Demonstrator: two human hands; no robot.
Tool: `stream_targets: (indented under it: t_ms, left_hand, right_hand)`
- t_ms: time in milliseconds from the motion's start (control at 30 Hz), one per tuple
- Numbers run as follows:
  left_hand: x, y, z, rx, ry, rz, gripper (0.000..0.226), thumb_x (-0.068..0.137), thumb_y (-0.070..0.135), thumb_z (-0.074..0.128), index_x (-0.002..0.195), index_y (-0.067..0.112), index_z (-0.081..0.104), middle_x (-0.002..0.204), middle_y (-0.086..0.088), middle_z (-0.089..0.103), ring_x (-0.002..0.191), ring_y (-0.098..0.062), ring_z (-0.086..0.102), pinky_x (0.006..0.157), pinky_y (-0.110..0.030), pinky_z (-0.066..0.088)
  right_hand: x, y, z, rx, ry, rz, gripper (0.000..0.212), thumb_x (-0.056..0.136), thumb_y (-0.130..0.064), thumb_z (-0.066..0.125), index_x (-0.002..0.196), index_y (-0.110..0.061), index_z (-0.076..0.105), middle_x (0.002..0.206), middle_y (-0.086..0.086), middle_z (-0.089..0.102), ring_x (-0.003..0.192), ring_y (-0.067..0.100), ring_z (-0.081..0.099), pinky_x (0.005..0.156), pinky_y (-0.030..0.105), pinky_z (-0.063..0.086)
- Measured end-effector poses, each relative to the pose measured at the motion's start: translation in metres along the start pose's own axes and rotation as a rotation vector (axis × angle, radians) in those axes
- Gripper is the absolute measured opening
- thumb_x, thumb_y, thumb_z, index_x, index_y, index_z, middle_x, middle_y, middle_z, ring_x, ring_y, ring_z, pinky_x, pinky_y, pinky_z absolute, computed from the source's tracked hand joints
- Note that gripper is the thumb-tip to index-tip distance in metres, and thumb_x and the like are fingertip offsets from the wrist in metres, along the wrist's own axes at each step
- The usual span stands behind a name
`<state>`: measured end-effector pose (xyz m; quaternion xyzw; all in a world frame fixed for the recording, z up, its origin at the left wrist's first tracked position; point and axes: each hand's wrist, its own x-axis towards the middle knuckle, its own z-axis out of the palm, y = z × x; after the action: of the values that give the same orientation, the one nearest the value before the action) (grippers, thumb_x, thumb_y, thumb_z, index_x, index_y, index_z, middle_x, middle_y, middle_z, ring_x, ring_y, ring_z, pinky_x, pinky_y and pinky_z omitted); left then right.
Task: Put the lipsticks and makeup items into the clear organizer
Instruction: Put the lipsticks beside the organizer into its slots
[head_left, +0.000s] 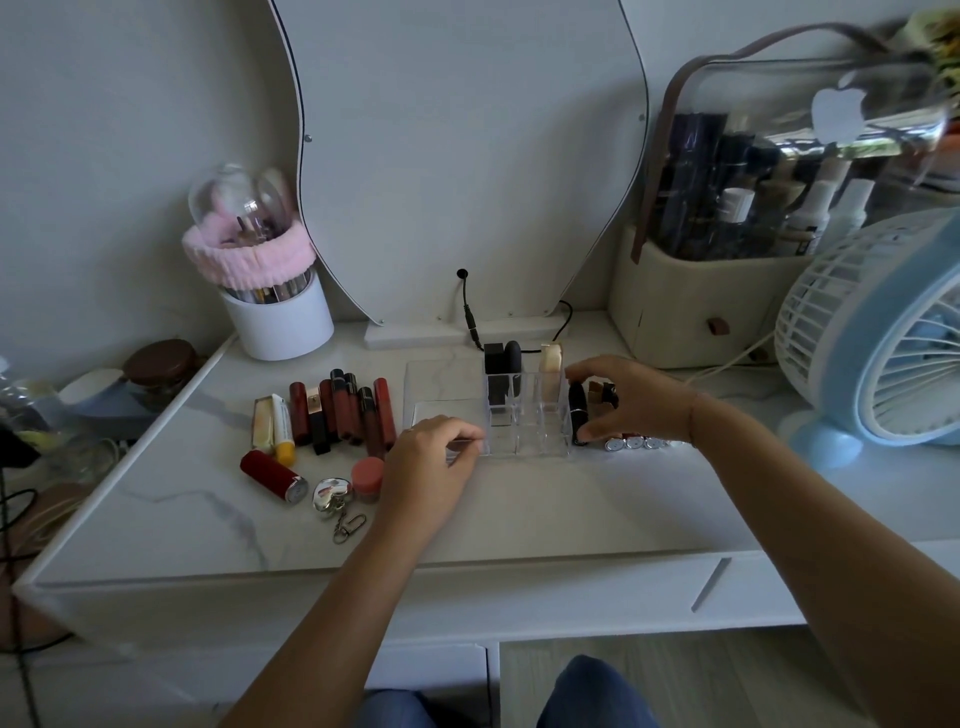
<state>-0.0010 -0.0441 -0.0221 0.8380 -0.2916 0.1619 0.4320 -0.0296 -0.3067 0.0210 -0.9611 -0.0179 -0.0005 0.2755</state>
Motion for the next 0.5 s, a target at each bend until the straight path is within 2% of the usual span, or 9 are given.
stream_targets:
  t_ms: [33,100,200,267,333,400,500]
  left_hand:
    - [0.0,0.0,0.0,-0.001,-0.001,0.003,0.009,0.078,0.007,0.069,0.085,0.014,0.072,0.084,0.002,0.072,0.078,-0.009,0.064,0.074,-0.02,0.05]
    - [0.0,-0.001,0.0,-0.001,-0.003,0.008,0.01,0.078,0.007,0.069,0.085,0.013,0.072,0.084,0.001,0.072,0.079,-0.01,0.065,0.075,-0.027,0.052]
    - [0.0,-0.001,0.001,0.001,-0.001,0.012,0.009,0.078,0.007,0.069,0.085,0.013,0.072,0.084,0.001,0.073,0.079,-0.011,0.065,0.075,-0.028,0.053]
    - [0.0,-0.001,0.001,-0.001,0.0,0.014,0.009,0.078,0.007,0.069,0.086,0.013,0.072,0.085,0.001,0.073,0.079,-0.01,0.065,0.075,-0.028,0.053]
    - [0.0,-0.002,0.0,-0.001,-0.005,0.015,0.01,0.079,0.008,0.069,0.086,0.013,0.072,0.085,0.001,0.073,0.079,-0.01,0.065,0.075,-0.027,0.053]
    - [-0.001,-0.001,0.0,-0.003,-0.011,0.012,0.01,0.079,0.007,0.069,0.087,0.013,0.071,0.085,0.001,0.072,0.08,-0.01,0.065,0.075,-0.026,0.053]
    - [0.0,-0.001,0.0,-0.007,-0.017,-0.002,0.012,0.079,0.006,0.069,0.088,0.013,0.072,0.086,0.001,0.072,0.08,-0.01,0.065,0.075,-0.025,0.052]
  right_hand:
    - [-0.002,-0.001,0.001,-0.009,0.034,-0.016,0.069,0.065,-0.028,0.08,0.127,-0.028,0.05,0.117,-0.009,0.05,0.104,0.008,0.05,0.084,0.01,0.044]
    - [-0.005,-0.003,0.002,-0.044,0.089,-0.049,0.072,0.065,-0.024,0.081,0.13,-0.024,0.049,0.115,-0.007,0.048,0.101,0.007,0.049,0.073,0.002,0.041]
    - [-0.01,-0.009,0.003,-0.045,0.164,-0.061,0.063,0.069,-0.019,0.079,0.126,-0.018,0.054,0.114,-0.003,0.051,0.097,0.01,0.053,0.08,0.011,0.046]
    - [-0.013,-0.013,0.002,-0.004,0.214,-0.05,0.049,0.072,-0.016,0.076,0.118,-0.018,0.06,0.109,-0.003,0.056,0.093,0.011,0.056,0.086,0.022,0.051]
    - [-0.016,-0.017,-0.002,0.007,0.229,-0.037,0.035,0.075,-0.015,0.073,0.109,-0.02,0.065,0.102,-0.006,0.061,0.089,0.01,0.06,0.087,0.024,0.052]
    - [-0.019,-0.022,-0.01,0.013,0.241,-0.025,0.023,0.078,-0.017,0.07,0.099,-0.025,0.068,0.094,-0.009,0.064,0.083,0.004,0.062,0.081,0.016,0.051]
    - [-0.022,-0.04,-0.026,0.051,0.322,-0.056,0.019,0.077,-0.019,0.07,0.093,-0.03,0.067,0.083,-0.018,0.064,0.073,-0.006,0.063,0.067,0.001,0.046]
